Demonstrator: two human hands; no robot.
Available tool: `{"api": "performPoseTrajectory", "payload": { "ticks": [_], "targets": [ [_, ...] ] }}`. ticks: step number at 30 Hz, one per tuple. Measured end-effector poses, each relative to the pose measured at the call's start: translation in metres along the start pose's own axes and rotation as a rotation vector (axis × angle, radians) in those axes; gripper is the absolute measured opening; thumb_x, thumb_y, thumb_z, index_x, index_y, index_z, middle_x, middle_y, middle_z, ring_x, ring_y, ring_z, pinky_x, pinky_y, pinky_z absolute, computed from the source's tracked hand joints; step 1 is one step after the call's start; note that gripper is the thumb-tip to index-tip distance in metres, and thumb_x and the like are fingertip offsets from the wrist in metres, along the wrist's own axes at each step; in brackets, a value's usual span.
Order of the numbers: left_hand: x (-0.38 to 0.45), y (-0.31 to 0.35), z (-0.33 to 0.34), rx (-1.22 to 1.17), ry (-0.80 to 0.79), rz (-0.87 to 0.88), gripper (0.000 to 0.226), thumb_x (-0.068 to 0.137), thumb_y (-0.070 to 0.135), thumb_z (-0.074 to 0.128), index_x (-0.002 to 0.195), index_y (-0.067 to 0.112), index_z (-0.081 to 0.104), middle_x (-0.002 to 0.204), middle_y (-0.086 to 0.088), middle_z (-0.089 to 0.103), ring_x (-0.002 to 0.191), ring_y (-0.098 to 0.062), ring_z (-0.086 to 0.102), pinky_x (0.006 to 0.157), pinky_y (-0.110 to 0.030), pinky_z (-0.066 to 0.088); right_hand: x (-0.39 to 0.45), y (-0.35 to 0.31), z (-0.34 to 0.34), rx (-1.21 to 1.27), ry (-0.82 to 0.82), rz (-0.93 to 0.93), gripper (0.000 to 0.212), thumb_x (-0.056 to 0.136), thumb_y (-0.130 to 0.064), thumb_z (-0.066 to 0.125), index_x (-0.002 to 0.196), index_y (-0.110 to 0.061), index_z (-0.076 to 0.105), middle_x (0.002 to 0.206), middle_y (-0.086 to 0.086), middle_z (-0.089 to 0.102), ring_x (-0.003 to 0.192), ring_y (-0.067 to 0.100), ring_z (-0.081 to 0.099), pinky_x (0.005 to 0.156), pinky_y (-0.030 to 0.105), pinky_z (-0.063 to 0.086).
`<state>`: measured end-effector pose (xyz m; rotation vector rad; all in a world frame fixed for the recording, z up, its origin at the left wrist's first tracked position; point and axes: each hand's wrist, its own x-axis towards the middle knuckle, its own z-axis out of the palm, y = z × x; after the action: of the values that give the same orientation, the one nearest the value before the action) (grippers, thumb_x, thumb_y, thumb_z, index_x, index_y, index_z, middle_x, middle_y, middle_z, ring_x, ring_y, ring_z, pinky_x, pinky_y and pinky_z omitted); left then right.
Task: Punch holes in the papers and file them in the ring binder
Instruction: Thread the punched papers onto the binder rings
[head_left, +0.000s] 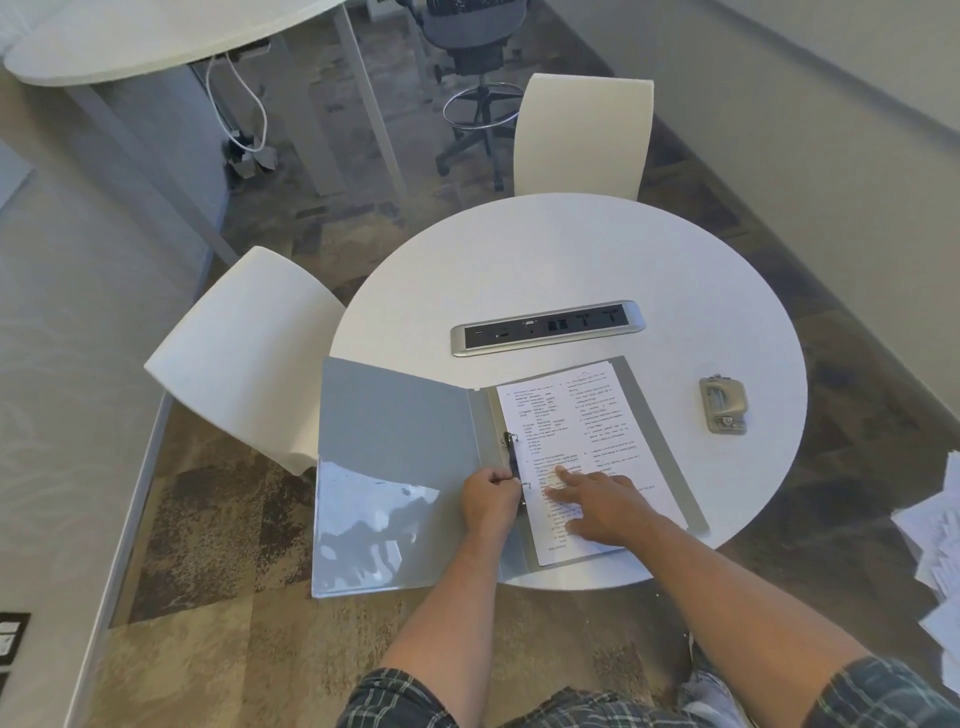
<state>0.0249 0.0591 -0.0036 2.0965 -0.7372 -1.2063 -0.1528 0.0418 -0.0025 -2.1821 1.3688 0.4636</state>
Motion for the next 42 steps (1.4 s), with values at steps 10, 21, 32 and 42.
{"api": "performPoseTrajectory", "payload": {
  "ticks": [10,21,32,42],
  "targets": [
    [-0.002,-0.005,0.003,0.128,-0.108,0.16,0.01,0.094,0.01,0.07,0.1,0.015,0.076,0.092,0.004,0.073,0.079,-0.007,0.067,0.058,-0.01,0.046,-0.002,-0.014,-0.012,0.04,0.116,0.014,0.068,0.1,-0.037,0.057,0.16,-0.03,0.026,0.165,-0.006,0.033,0.146,0.02,0.04,0.119,0.043,0.032],
    [-0.003,-0.012,-0.001,0.316,-0.029,0.229,0.011,0.094,0.015,0.067,0.099,0.016,0.077,0.097,-0.001,0.075,0.088,-0.016,0.069,0.076,-0.025,0.053,0.017,-0.021,0.0,-0.094,0.078,-0.061,0.059,0.103,-0.044,0.049,0.158,-0.036,0.03,0.168,-0.006,0.024,0.149,0.023,0.033,0.115,0.046,0.035],
    [-0.001,-0.007,-0.001,0.432,-0.026,0.23,0.023,0.096,0.011,0.06,0.093,0.017,0.082,0.087,-0.003,0.078,0.079,-0.021,0.071,0.07,-0.035,0.06,0.037,-0.028,0.012,-0.206,0.284,-0.021,0.038,0.103,-0.048,0.046,0.132,-0.028,0.06,0.129,-0.005,0.065,0.12,0.02,0.059,0.095,0.039,0.043],
    [0.0,-0.007,-0.006,0.43,-0.036,0.255,0.023,0.096,0.012,0.062,0.103,0.018,0.082,0.096,-0.002,0.079,0.082,-0.017,0.07,0.07,-0.029,0.057,0.049,-0.023,0.008,-0.165,0.356,-0.038,0.03,0.099,-0.05,0.054,0.116,-0.027,0.066,0.109,-0.005,0.073,0.103,0.019,0.065,0.09,0.037,0.041]
  ]
}}
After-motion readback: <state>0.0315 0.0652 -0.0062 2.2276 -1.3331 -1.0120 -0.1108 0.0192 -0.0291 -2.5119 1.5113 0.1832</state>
